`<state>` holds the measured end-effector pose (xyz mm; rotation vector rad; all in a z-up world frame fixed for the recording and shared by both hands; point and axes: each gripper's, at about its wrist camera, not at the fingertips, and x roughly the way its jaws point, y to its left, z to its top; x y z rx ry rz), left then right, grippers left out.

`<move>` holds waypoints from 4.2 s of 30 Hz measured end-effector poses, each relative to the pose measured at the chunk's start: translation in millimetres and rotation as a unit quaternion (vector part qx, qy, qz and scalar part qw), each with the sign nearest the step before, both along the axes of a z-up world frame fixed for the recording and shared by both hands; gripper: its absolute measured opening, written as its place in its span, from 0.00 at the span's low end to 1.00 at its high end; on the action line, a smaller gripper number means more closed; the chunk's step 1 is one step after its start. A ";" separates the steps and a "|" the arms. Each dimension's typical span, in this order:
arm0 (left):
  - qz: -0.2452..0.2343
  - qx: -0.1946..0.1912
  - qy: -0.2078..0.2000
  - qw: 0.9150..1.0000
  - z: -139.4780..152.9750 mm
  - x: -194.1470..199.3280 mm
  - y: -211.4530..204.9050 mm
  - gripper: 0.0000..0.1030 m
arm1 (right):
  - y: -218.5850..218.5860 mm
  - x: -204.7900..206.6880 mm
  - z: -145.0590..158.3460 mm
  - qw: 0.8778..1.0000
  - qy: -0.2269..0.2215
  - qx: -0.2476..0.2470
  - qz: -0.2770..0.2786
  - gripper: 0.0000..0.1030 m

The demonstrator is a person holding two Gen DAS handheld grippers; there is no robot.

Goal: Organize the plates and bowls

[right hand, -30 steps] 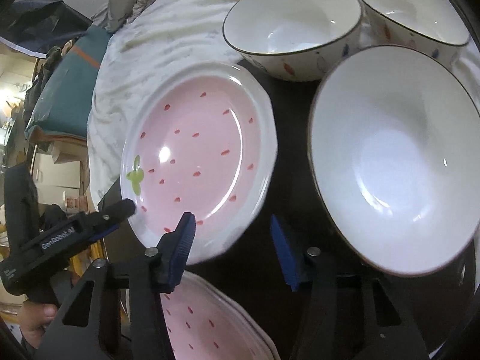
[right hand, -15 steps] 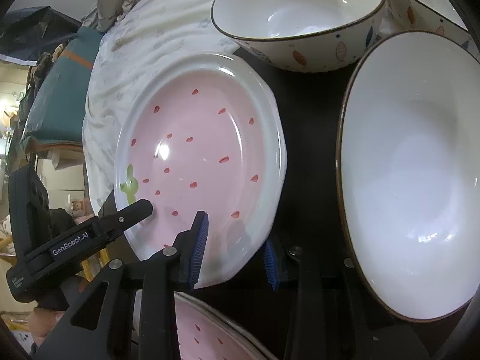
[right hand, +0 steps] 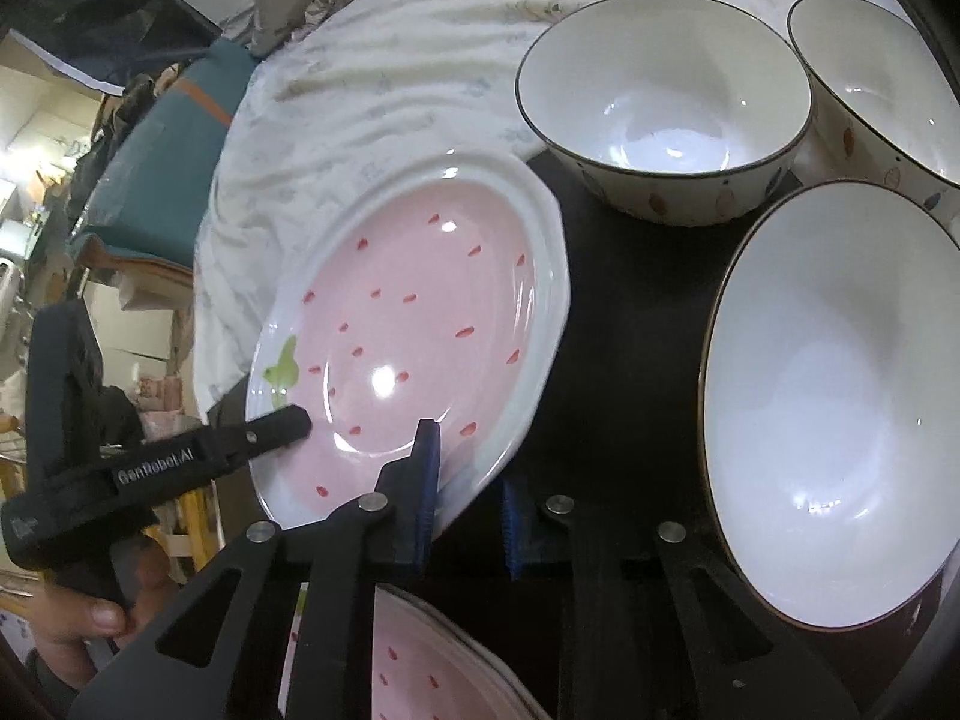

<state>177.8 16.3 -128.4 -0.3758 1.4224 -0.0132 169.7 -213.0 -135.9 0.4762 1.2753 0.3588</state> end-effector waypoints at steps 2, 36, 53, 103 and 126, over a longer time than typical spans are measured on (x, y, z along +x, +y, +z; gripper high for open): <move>0.002 -0.004 0.001 1.000 1.6 -3.6 3.6 0.20 | 0.1 -0.9 2.9 1.000 -0.007 0.001 0.003 0.19; -0.075 -0.004 -0.048 0.996 65.1 -150.7 -5.5 0.20 | -1.2 -120.0 63.0 0.997 -0.056 0.008 0.051 0.20; -0.077 0.017 -0.003 0.997 40.7 -183.2 -11.4 0.20 | -6.4 -172.0 30.4 0.998 0.004 0.011 0.067 0.19; -0.038 -0.015 0.088 0.995 -17.8 -156.3 -7.7 0.53 | -0.7 -136.6 -3.8 0.991 0.127 0.005 0.052 0.58; -0.044 0.050 0.059 0.996 -10.5 -68.6 -23.6 0.45 | 6.3 -65.8 -10.4 0.991 0.109 -0.064 0.052 0.35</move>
